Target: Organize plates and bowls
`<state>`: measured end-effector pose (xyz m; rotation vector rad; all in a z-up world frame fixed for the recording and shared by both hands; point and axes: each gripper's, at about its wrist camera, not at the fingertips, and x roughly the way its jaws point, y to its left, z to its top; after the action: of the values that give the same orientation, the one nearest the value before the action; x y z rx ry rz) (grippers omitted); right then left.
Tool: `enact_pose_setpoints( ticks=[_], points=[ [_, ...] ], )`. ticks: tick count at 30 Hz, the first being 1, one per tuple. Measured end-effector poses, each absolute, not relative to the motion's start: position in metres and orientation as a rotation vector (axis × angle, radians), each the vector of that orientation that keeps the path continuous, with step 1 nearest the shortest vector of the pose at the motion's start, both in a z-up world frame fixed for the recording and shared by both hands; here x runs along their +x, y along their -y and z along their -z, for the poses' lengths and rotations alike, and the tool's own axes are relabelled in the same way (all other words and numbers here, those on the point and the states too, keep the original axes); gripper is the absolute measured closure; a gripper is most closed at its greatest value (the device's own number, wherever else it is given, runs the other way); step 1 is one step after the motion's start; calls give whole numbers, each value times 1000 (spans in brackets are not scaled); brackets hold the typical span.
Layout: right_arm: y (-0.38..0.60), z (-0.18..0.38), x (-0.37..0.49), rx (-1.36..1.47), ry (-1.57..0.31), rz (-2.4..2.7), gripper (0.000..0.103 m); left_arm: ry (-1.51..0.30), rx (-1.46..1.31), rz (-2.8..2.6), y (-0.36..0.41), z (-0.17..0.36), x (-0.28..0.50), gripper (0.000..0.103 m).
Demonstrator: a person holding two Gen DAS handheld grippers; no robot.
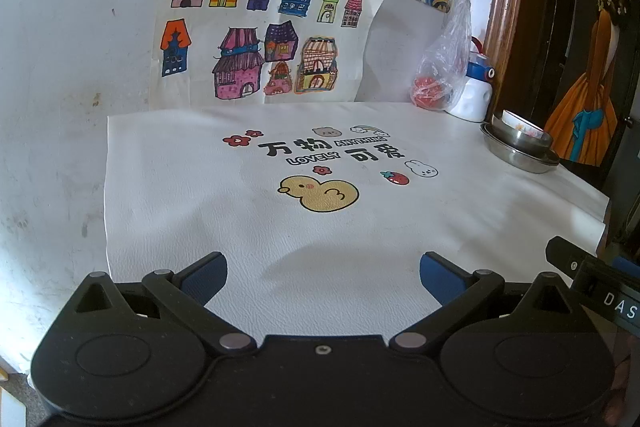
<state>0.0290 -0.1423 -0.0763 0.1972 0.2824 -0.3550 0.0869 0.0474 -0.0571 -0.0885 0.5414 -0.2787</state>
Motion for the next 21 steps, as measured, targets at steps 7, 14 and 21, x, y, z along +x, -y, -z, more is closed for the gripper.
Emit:
enact_pose_setpoints(
  ticks=[7,14,21],
  points=[
    [142,77,30,196,-284,353,0,-542,-89,279,-48,57,87,1],
    [142,78,30,197,-283,353,0,-542,-89,280,-48,57,87,1],
    [141,78,30,197,-282,354,0,-541,-90,279,-48,57,87,1]
  ],
)
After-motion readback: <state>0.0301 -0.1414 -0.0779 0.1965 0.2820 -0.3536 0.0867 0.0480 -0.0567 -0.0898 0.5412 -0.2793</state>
